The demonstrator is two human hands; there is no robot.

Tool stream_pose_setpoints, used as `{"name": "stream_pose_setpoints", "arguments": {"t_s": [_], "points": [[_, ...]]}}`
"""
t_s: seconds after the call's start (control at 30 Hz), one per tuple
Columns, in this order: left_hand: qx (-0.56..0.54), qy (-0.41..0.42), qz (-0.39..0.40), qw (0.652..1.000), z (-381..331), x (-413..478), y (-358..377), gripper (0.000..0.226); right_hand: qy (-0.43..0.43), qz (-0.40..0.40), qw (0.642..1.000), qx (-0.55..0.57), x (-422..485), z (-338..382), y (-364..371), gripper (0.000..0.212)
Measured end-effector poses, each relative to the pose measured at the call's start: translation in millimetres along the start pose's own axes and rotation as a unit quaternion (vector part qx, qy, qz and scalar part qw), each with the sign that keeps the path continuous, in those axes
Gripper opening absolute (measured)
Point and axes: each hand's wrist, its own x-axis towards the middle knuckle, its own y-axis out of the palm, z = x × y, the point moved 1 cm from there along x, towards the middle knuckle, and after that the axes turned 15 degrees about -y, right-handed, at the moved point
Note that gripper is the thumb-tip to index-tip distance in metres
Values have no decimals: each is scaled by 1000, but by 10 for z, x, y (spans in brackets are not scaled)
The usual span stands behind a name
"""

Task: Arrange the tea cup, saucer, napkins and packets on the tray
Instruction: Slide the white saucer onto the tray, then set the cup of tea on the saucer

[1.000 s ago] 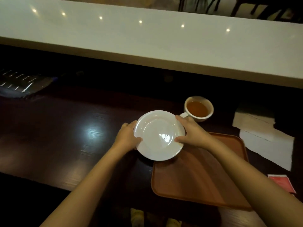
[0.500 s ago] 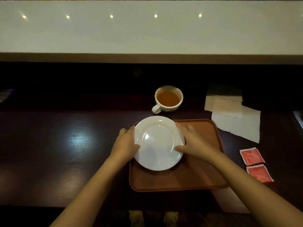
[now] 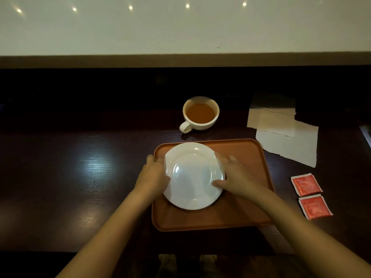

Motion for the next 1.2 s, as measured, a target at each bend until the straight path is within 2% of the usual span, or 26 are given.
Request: {"name": "stream_pose_setpoints", "arguments": {"t_s": [0.5,0.63,0.7,0.8,0.9,1.07,1.2], "points": [[59,21,-19,998,39,-3,50,65,-2,-4,1000,-22,-29,-29,32,84],[121,27,-55,991,11,-43,-5,65,-7,-1,1000,-30,-42,-56,34,82],[117,25,-85,989,-19,-42,-68,66,-8,-10,999,-52,-20,-64,-18,79],[38,40,-128,990,-128,126,-224,85,-5,-89,993,-75,151,-88,-235,82],[-101,92,-98,986,-356,443,-349,98,-23,-158,987,-9,430,-112,-486,85],[-233,144,-3,962,-720,847,-220,107,-50,-135,989,34,869,-195,-633,96],[-286,195,13,938,-823,986,-133,95,-87,-119,985,93,1054,-240,-617,93]]}}
